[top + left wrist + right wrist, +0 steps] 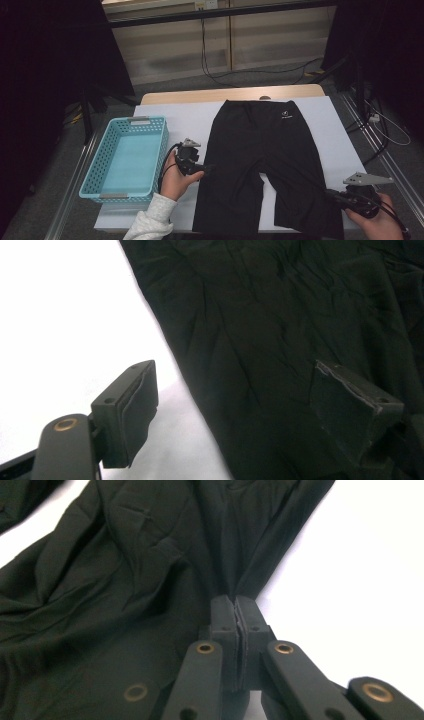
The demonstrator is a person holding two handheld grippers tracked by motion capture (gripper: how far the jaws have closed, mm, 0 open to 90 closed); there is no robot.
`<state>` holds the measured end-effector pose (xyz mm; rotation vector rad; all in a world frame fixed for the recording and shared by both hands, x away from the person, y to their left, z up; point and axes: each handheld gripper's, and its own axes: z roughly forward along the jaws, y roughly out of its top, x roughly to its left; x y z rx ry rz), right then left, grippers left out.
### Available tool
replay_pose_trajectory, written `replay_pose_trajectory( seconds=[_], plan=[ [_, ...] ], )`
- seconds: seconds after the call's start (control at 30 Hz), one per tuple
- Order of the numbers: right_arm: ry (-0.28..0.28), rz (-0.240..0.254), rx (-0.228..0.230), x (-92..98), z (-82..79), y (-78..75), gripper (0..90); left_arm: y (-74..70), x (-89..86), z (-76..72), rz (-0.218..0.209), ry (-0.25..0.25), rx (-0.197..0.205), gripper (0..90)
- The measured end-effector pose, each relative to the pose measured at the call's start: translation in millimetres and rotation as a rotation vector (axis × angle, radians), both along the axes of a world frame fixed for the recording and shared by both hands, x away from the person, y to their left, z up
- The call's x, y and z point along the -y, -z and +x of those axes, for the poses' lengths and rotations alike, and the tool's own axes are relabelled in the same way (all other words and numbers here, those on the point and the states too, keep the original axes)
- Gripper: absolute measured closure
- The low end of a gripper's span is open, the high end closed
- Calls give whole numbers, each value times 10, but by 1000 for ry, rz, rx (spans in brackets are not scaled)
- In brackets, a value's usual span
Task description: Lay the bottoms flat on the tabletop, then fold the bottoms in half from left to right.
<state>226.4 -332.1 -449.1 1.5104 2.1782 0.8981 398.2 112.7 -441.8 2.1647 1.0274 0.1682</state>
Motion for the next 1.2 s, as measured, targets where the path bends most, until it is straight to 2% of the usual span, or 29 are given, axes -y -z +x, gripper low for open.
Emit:
replay_pose_trajectory(
  seconds=[0.03,0.1,0.17,0.27,0.33,0.4,0.5,0.67,0.83,0.97,1.2],
  plan=[
    [2,11,7,6,-3,-7,861,0,-5,-2,4,2,0,196],
    [17,12,34,0,11,-26,753,3,-9,-6,7,4,-4,192],
    [17,15,62,-27,40,-31,683,9,-9,-11,10,5,-9,182],
    [21,21,82,-90,98,-33,560,16,-4,-21,6,10,-17,176],
    [14,26,105,-122,147,-36,533,22,-2,-27,6,10,-17,170],
    [18,39,126,-161,193,-48,451,22,-14,-29,9,16,-22,165],
    [9,47,152,-221,254,-71,400,25,-26,-43,8,11,-19,161],
    [20,73,179,-301,344,-101,281,-8,-42,-82,3,15,-16,159],
    [27,90,193,-385,427,-114,210,-21,-65,-118,-3,9,-24,154],
    [1,95,199,-491,496,-124,173,-8,-89,-144,0,1,-31,150],
    [-15,112,218,-623,636,-164,151,24,-98,-191,4,17,-39,141]
  ],
)
